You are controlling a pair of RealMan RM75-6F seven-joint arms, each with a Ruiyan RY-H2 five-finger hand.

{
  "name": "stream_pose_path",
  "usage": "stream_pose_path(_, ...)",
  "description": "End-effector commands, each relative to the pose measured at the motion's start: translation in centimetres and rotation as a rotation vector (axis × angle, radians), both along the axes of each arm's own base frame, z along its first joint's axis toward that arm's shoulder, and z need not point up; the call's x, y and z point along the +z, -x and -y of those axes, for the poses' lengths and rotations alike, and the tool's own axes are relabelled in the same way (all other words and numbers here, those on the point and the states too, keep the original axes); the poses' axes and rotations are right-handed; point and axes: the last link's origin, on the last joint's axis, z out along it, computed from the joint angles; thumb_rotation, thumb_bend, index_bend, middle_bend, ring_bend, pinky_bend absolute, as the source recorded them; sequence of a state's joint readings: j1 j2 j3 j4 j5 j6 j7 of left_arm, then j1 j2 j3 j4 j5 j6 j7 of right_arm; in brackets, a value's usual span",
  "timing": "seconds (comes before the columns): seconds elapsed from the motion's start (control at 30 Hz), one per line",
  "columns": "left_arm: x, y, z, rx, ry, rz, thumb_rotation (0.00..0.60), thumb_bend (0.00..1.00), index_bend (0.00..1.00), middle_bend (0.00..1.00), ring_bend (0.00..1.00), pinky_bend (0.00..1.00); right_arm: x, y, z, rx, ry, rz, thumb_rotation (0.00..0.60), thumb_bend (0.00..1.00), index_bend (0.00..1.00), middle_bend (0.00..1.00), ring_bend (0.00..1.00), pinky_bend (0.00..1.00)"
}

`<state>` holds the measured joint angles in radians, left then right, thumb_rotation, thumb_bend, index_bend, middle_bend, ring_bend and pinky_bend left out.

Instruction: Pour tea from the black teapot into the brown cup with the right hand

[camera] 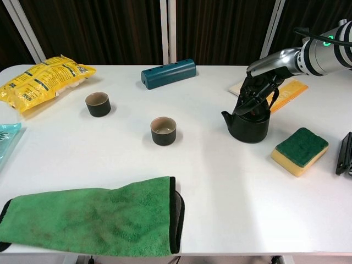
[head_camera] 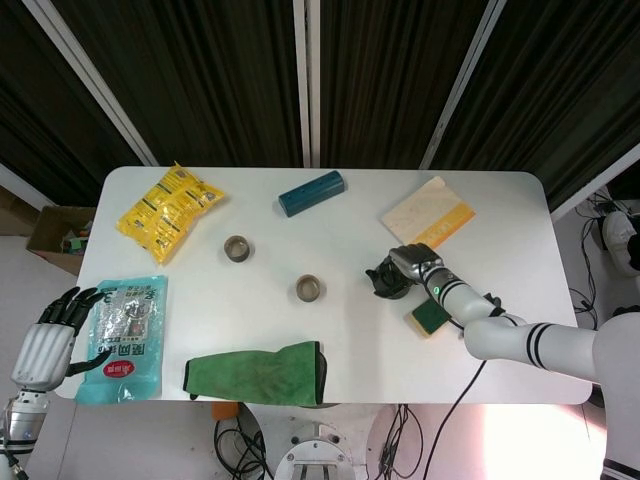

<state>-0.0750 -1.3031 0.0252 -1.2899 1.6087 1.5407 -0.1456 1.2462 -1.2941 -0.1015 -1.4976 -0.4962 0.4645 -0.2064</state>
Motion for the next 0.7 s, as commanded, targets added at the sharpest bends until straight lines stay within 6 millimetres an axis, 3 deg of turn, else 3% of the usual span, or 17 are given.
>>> stream_pose_path(0.03, -0.03, 0.01, -0.02, 0.0, 0.001, 0.0, 0.6, 0.09, 0.16, 0.13, 0.09, 0.21, 0.04, 0.0, 0.07, -0.02, -0.01, 0.003, 0.311, 0.18, 0.58, 0.53, 0.48, 0.28)
stream_pose_path(0.7, -0.15, 0.24, -0.09, 0.003, 0.007, 0.0, 0.6, 0.09, 0.16, 0.13, 0.09, 0.21, 0.31, -0.64, 0.33, -0.04, -0.019, 0.01, 0.311, 0.18, 0.69, 0.63, 0.57, 0.36)
